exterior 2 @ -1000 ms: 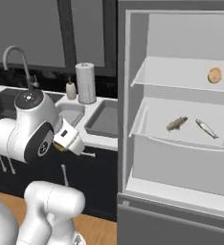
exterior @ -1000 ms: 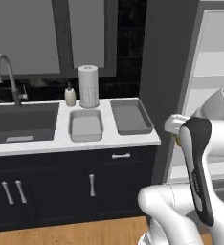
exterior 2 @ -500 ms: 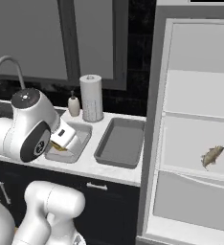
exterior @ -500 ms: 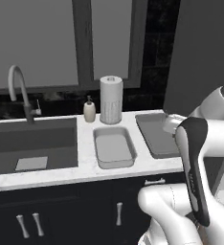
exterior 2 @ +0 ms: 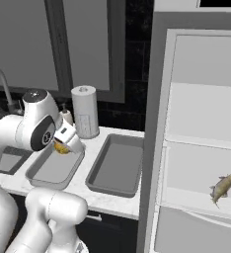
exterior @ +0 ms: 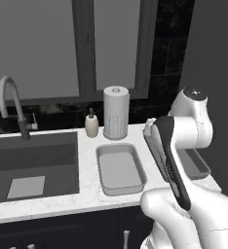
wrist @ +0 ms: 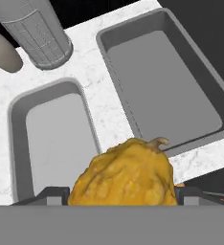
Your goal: Place one squash and one fish in each tupperware on the nearby counter, to pack two identical lunches.
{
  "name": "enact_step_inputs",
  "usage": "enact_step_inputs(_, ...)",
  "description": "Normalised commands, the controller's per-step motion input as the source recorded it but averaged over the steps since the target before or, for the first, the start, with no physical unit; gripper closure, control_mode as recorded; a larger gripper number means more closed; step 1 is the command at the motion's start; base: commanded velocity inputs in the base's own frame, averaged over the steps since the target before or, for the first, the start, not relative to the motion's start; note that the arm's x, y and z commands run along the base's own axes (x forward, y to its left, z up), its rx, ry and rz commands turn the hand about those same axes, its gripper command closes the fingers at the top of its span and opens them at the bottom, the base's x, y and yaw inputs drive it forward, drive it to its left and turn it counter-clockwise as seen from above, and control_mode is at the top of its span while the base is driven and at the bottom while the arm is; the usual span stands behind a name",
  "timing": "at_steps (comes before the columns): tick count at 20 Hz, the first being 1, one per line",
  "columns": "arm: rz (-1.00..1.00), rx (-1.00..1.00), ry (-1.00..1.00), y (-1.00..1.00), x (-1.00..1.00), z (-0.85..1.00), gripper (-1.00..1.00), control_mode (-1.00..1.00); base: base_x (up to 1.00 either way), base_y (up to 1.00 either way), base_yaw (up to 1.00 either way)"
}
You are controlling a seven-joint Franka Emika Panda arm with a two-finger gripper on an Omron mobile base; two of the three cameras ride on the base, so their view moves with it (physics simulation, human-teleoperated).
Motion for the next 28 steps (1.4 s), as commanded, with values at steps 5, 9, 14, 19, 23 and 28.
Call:
enact_step_inputs(5,0.05,-0.06,0.34,0.87,1.00,-1.00,1.00,-1.00,0.00,0.00,0.00)
enact_step_inputs(9,0.04,-0.06,0.17,0.95,1.00,-1.00,1.00,-1.00,0.00,0.00,0.00)
enact_step_inputs(14,0.00,-0.11,0.14,0.53,0.93,-1.00,1.00,-1.00,0.00,0.00,0.00)
enact_step_inputs(19,0.00,-0.18,0.05,0.07,0.41,-0.73,-1.00,-1.00,0.00,0.00,0.00)
enact_step_inputs(23,-0.01,0.06,0.00,0.00,0.02,0.33,-1.00,-1.00,0.00,0.00,0.00)
enact_step_inputs(28,0.00,0.14,-0.11,0.00,-0.38,0.96,-1.00,-1.00,0.00,0.00,0.00)
